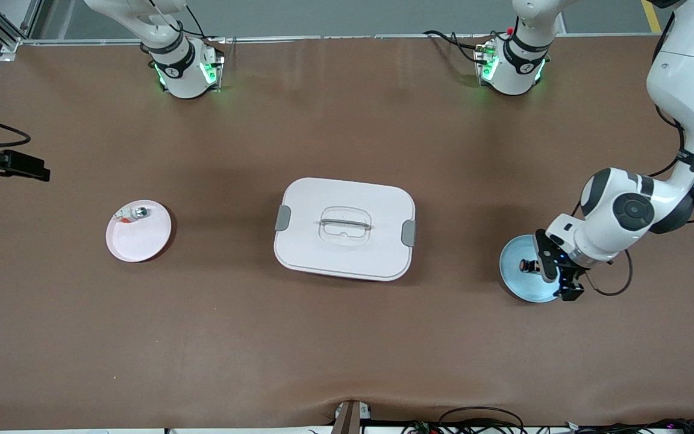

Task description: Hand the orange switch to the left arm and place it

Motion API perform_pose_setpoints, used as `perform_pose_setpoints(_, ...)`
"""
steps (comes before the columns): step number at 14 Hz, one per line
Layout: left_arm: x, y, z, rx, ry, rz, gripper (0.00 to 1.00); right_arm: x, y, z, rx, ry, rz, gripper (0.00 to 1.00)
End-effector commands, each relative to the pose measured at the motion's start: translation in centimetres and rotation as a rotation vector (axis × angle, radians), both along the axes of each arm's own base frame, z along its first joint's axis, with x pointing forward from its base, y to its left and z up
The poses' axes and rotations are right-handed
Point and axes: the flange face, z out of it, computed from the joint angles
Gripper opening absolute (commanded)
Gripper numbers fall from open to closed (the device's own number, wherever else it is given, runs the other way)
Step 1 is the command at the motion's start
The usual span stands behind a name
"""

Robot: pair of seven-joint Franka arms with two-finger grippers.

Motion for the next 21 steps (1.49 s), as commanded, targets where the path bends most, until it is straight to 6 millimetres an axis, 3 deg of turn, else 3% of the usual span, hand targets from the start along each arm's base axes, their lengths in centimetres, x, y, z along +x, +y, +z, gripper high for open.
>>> perform_pose_setpoints(1, 1.3, 0.1, 4.2, -0.032, 0.025, 0.128, 1.0, -1.8, 0.1, 0.2, 0.035, -0.041, 0.0, 1.0)
perform_pose_setpoints(5, 3.1, -0.5, 11.3, -0.073, 0.133, 0.3, 1.0, -3.5, 0.1, 0.7, 0.035, -0.097, -0.007, 1.0)
perform_pose_setpoints(8, 3.1, -1.4, 17.0, -0.065, 0.146, 0.475, 1.0, -4.3, 0.4, 1.3, 0.032, -0.139, -0.01, 1.0)
perform_pose_setpoints(10, 2.2, -2.3, 20.0, -0.079, 0.141, 0.68, 1.0, -5.0, 0.2, 1.3, 0.031, -0.15, -0.023, 1.0)
perform_pose_setpoints(13, 1.7, -4.2, 23.1, -0.133, 0.13, 0.927, 1.0, -5.4, 0.0, 1.7, 0.032, -0.161, -0.027, 1.0)
perform_pose_setpoints(16, 1.0, -4.6, 25.6, -0.144, 0.099, 1.135, 1.0, -6.0, 0.0, 1.7, 0.032, -0.164, -0.027, 1.0)
perform_pose_setpoints(19, 0.4, -4.9, 28.5, -0.181, 0.095, 1.248, 1.0, -7.2, -0.2, 1.2, 0.032, -0.201, -0.035, 1.0)
perform_pose_setpoints(21, -0.8, -7.0, 30.5, -0.162, 0.057, 1.278, 1.0, -7.5, -0.4, 1.1, 0.032, -0.201, -0.039, 1.0)
